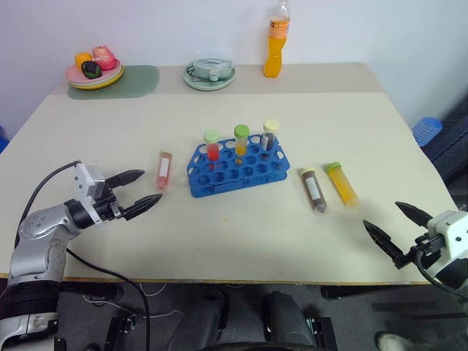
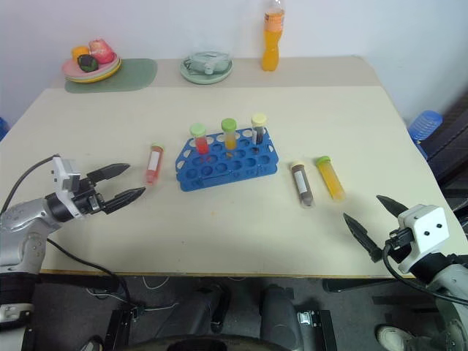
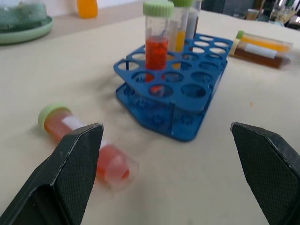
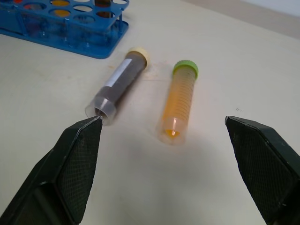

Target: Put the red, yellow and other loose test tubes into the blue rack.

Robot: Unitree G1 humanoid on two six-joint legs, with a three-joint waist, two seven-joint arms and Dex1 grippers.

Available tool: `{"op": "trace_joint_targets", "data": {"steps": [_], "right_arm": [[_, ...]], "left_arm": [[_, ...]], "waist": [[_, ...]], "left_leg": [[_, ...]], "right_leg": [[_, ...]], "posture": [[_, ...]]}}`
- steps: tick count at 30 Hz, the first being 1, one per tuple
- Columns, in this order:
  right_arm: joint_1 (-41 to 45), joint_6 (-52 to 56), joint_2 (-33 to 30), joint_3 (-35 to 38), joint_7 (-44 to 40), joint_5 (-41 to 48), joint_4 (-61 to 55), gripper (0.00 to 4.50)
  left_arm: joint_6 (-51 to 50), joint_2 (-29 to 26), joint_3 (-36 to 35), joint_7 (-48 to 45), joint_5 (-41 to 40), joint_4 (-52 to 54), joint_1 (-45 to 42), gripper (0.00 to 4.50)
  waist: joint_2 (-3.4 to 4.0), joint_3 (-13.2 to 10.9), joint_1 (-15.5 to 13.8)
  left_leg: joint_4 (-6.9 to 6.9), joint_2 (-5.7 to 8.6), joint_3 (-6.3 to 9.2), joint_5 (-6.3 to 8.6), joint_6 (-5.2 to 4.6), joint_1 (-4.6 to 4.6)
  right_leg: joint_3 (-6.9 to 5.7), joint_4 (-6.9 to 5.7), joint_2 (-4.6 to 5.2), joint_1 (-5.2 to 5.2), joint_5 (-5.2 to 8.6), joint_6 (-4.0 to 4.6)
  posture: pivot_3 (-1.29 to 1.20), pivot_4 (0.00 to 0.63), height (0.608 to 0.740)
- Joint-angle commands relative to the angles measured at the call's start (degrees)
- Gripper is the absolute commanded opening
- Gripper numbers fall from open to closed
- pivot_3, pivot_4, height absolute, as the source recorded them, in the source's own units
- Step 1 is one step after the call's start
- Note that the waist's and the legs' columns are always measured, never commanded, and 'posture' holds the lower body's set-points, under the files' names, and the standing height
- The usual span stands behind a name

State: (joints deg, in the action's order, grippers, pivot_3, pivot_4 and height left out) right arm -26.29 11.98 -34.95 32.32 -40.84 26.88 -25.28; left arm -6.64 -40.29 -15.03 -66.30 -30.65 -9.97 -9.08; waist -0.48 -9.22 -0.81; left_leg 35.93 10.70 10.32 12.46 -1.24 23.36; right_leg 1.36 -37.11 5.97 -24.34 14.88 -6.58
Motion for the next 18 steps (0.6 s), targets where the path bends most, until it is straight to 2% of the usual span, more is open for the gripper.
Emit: {"op": "trace_joint_targets", "data": {"steps": [1, 14, 18], "right_arm": [[-0.3, -1.8, 0.4, 1.0, -0.7, 0.4, -1.0, 4.31], [0.5, -3.2, 2.2, -1.6, -0.5, -0.6, -1.3, 4.31], [3.2, 1.2, 1.4, -1.9, 3.9, -1.2, -3.2, 4.31]], "left_arm": [[-0.1, -1.2, -2.0, -0.8, -0.9, 0.9, 0.0, 4.46], [0.3, -0.4, -0.8, -6.6, -3.4, 1.1, -1.9, 4.46], [0.9, -0.4, 0.4, -10.0, -3.3, 1.3, -2.4, 4.46]], "waist": [[0.00, 0.0, -0.1], [0.00, 0.0, 0.0], [0.01, 0.0, 0.0]], "left_leg": [[0.00, 0.00, -0.01, 0.00, 0.00, 0.00], [-0.02, -0.10, -0.15, 0.06, 0.07, 0.00], [-0.02, -0.11, -0.18, 0.07, 0.06, 0.00]], "right_leg": [[0.00, 0.01, 0.00, 0.00, 0.00, 0.00], [0.09, 0.02, -0.07, -0.02, 0.00, 0.04], [0.11, 0.03, -0.07, -0.03, 0.00, 0.05]], "posture": [[0.00, 0.150, 0.740], [0.00, 0.150, 0.740], [0.00, 0.150, 0.740]]}}
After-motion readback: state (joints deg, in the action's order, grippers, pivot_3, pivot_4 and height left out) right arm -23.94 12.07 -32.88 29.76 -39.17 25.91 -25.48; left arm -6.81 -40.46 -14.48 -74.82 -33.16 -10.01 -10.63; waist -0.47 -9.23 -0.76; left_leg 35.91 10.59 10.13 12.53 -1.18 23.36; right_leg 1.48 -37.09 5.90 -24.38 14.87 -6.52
